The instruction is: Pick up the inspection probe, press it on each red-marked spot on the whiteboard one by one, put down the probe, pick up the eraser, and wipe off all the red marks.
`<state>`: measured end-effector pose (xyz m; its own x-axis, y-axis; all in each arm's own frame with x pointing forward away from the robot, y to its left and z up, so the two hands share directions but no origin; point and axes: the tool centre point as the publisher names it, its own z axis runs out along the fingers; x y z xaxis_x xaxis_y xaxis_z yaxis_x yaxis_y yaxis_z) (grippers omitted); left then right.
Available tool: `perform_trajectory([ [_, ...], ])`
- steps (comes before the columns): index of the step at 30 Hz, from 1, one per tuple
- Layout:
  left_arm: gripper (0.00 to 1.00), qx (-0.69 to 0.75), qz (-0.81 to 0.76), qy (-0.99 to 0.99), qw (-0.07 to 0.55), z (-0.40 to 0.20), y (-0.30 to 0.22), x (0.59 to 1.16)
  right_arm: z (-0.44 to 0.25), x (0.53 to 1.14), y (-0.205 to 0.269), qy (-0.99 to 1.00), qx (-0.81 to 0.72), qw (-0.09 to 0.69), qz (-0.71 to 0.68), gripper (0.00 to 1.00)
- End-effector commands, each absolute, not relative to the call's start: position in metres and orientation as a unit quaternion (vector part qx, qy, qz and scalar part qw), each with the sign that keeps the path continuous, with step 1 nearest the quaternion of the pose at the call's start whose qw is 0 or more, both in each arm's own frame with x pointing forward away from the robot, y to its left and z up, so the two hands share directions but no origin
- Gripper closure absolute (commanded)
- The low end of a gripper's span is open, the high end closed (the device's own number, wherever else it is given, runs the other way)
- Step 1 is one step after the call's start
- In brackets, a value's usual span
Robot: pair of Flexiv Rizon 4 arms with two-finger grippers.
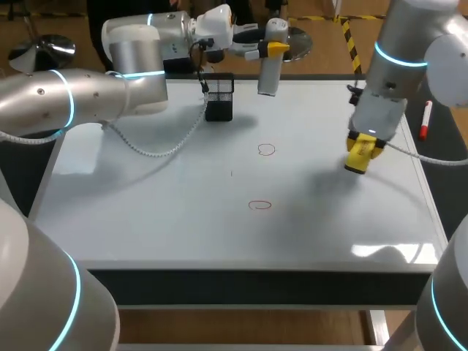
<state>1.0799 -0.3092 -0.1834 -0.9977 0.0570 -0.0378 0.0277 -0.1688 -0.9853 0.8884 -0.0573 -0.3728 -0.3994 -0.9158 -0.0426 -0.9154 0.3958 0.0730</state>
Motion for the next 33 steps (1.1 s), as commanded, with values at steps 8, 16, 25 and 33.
perform_trajectory([
  [8,1.00,-0.031,0.763,-0.645,0.008,-0.181,-0.308,1.078,-0.379,0.921,0.056,-0.787,0.614,0.046,-0.041,1.00],
  [16,1.00,-0.031,0.763,-0.645,0.008,-0.181,-0.308,1.078,-0.390,0.932,0.106,-0.753,0.654,0.057,-0.046,1.00],
  [25,1.00,-0.031,0.763,-0.645,0.008,-0.181,-0.308,1.078,-0.393,0.939,0.137,-0.726,0.683,0.064,-0.042,1.00],
  [33,1.00,-0.031,0.763,-0.645,0.008,-0.181,-0.308,1.078,-0.397,0.940,0.144,-0.718,0.692,0.062,-0.045,1.00],
])
